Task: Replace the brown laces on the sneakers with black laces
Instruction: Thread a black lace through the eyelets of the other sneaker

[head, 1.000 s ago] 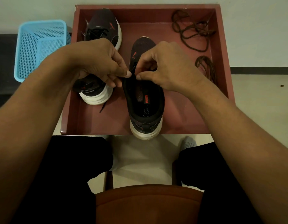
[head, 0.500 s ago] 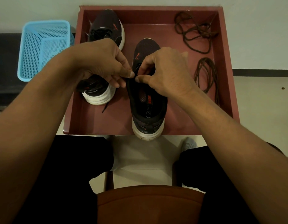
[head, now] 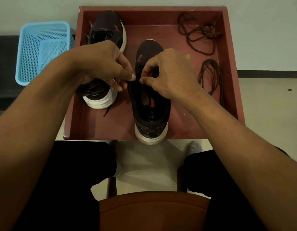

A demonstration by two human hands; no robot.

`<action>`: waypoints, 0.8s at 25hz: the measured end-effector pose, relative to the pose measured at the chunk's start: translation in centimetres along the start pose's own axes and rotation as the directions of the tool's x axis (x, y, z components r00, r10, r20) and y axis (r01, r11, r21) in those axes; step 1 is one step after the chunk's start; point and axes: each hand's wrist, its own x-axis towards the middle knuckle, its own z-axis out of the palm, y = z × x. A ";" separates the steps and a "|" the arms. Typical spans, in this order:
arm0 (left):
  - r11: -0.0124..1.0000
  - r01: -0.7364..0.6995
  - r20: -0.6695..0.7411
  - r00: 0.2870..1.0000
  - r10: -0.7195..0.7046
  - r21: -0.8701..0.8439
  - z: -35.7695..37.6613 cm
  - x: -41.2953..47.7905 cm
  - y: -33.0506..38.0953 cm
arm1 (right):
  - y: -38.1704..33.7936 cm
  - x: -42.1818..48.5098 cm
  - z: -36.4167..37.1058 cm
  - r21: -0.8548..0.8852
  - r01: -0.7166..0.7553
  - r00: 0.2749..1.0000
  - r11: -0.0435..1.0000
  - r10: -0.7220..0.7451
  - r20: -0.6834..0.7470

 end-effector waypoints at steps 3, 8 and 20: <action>1.000 -0.008 0.002 1.000 0.008 -0.003 0.0 0.0 -0.1 | 0.1 -0.1 0.0 0.033 -0.010 1.000 0.999 0.009 0.023; 1.000 -0.019 0.007 1.000 0.018 0.007 0.1 0.4 -0.7 | 0.0 0.0 0.1 0.049 -0.010 1.000 0.999 0.009 0.021; 1.000 -0.001 0.004 1.000 0.001 0.025 0.2 0.6 -0.5 | 0.1 0.1 -0.3 0.044 -0.010 1.000 0.999 0.009 0.018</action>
